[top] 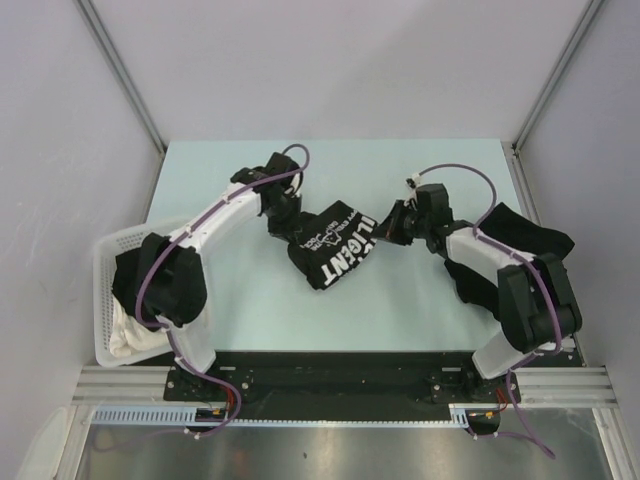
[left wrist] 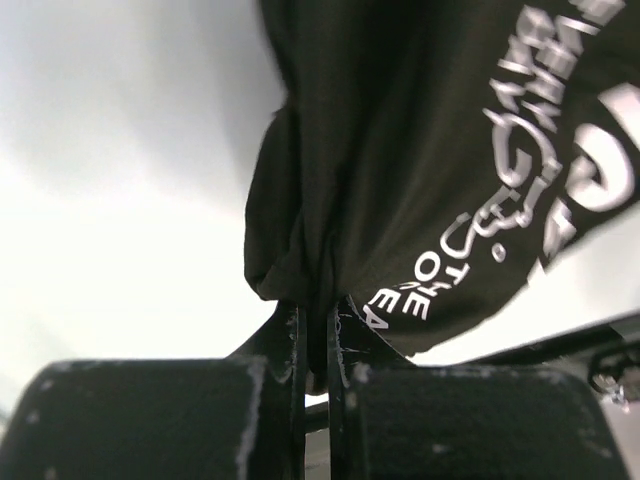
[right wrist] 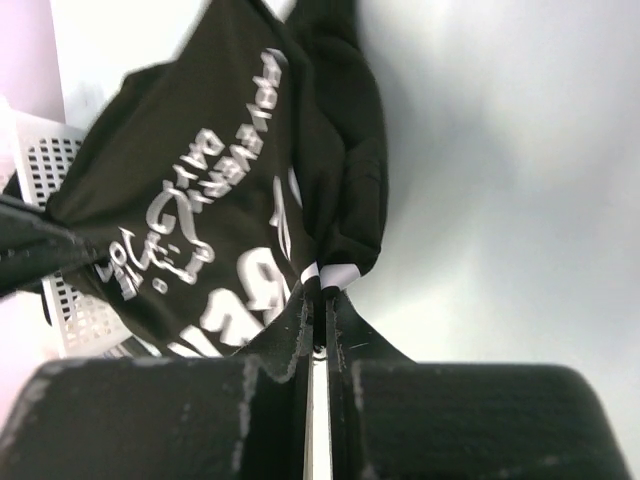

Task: Fold and stack the t-shirts
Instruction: Neatly place the folded tshirt to the corner

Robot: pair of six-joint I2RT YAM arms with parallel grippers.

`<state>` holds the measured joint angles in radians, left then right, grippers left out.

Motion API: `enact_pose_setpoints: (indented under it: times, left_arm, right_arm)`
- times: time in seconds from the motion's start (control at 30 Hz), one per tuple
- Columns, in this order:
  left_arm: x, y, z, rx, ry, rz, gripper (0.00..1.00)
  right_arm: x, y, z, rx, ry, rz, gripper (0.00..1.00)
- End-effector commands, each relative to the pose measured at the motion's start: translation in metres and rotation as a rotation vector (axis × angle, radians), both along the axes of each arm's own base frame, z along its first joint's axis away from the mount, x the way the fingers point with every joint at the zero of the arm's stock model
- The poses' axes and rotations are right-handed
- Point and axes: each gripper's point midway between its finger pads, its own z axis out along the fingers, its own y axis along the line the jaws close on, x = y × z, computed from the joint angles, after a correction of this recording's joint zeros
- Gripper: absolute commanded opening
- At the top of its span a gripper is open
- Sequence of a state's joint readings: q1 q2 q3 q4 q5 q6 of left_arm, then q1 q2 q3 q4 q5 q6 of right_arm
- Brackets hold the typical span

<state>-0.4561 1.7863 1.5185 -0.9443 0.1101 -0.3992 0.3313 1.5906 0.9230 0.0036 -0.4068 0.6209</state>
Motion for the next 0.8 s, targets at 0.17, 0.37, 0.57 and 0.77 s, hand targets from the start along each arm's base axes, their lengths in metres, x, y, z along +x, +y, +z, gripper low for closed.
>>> enact_pose_setpoints:
  times: [0.17, 0.37, 0.57, 0.77]
  left_arm:
    - [0.003, -0.112, 0.052, -0.166, -0.122, -0.207, 0.00]
    - [0.012, -0.166, 0.091, -0.243, -0.183, -0.268, 0.00]
    - [0.013, -0.208, 0.112, -0.320, -0.208, -0.301, 0.00]
    - [0.010, -0.231, 0.122, -0.387, -0.229, -0.307, 0.00]
  right_arm:
    - [0.005, -0.070, 0.098, -0.122, -0.212, -0.124, 0.00]
    - [-0.015, -0.122, 0.134, -0.226, -0.253, -0.215, 0.00]
    - [-0.031, -0.170, 0.152, -0.349, -0.269, -0.312, 0.00]
    - [-0.047, -0.221, 0.159, -0.465, -0.272, -0.426, 0.00]
